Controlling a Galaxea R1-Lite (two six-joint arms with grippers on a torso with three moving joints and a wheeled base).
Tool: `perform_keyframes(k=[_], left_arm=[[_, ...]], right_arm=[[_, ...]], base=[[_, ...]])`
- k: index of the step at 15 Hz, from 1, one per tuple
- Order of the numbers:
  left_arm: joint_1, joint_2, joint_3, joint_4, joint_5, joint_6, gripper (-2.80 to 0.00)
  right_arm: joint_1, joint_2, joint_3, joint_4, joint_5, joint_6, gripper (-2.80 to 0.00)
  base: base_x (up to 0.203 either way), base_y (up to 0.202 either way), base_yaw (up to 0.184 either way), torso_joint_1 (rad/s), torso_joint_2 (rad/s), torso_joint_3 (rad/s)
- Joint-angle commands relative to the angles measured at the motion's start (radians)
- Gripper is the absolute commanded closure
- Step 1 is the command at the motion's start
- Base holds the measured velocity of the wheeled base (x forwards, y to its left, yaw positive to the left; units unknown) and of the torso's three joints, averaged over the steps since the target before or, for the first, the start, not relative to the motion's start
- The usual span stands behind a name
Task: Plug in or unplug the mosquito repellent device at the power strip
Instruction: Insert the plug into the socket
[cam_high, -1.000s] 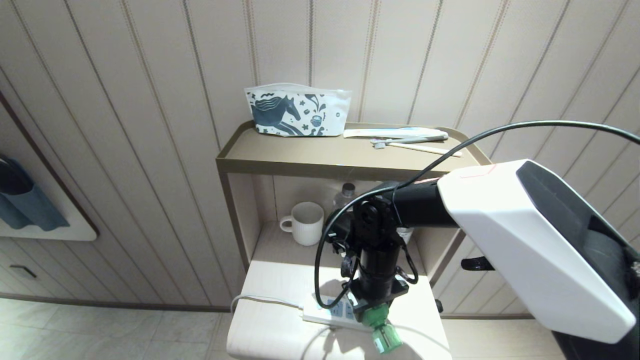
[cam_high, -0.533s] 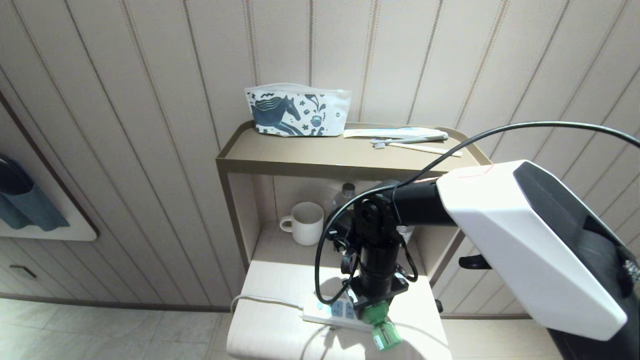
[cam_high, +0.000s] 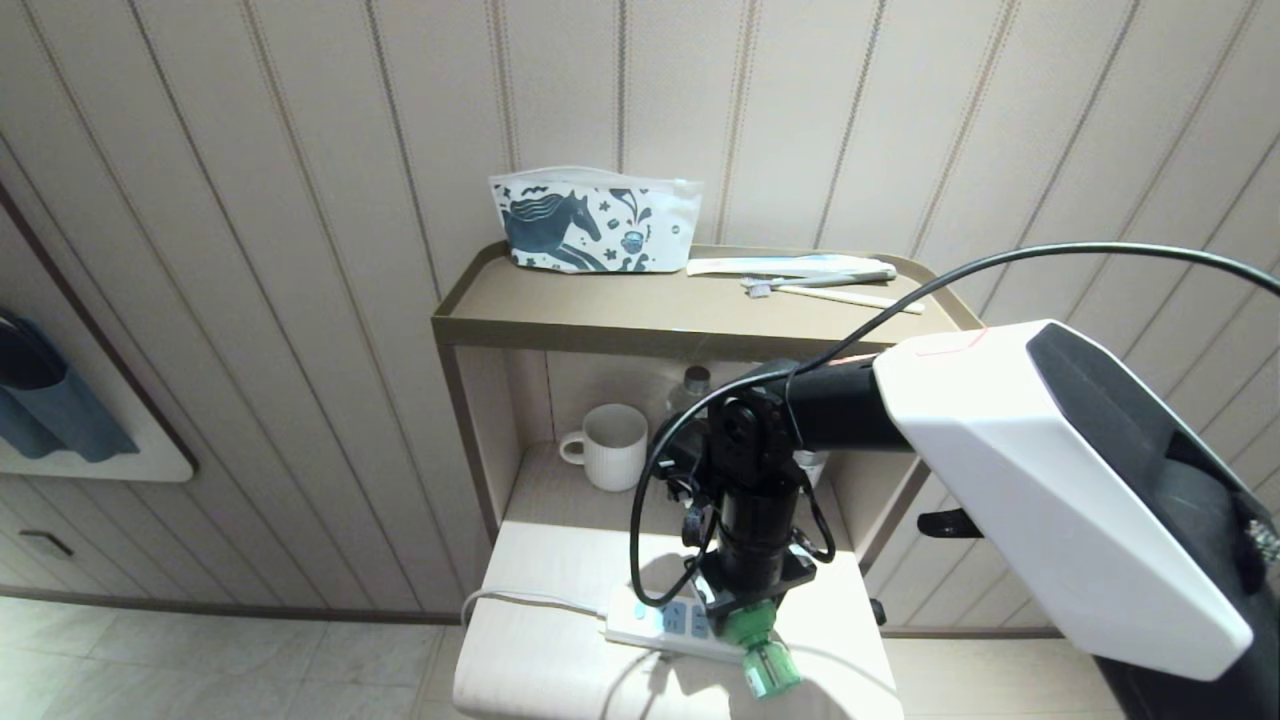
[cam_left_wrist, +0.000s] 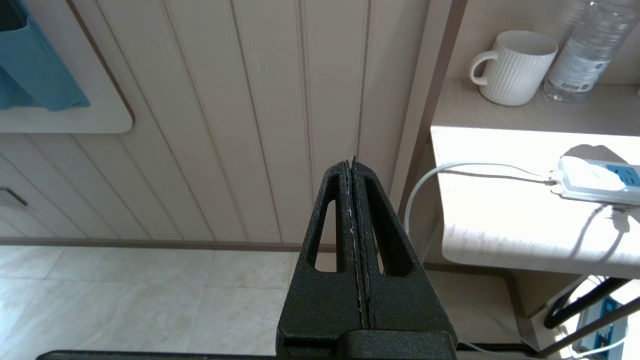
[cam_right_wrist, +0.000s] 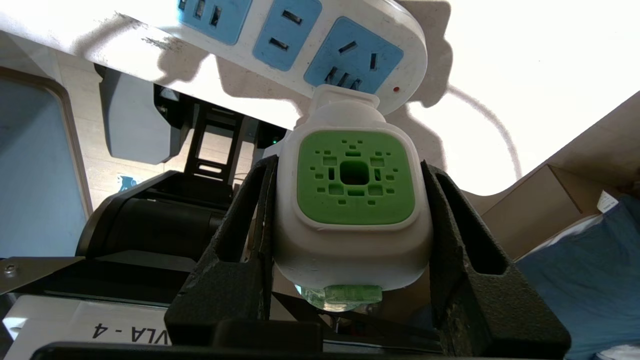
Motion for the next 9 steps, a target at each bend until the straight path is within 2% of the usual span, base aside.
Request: perform_keyframes(k=[1, 9], left_arm=[[0.0, 0.001, 0.0, 0.001, 0.0, 0.0, 0.0], [0.0, 0.001, 0.0, 0.001, 0.0, 0.0, 0.0]], right_arm=[[0.001, 0.013, -0.002, 0.006, 0.0, 0.008, 0.0], [0.019, 0.012, -0.008, 0.005, 0.002, 0.103, 0.0]], base=[[0.0, 0.0, 0.0, 0.0, 0.0, 0.0], [0.0, 0.0, 0.0, 0.0, 0.0, 0.0]])
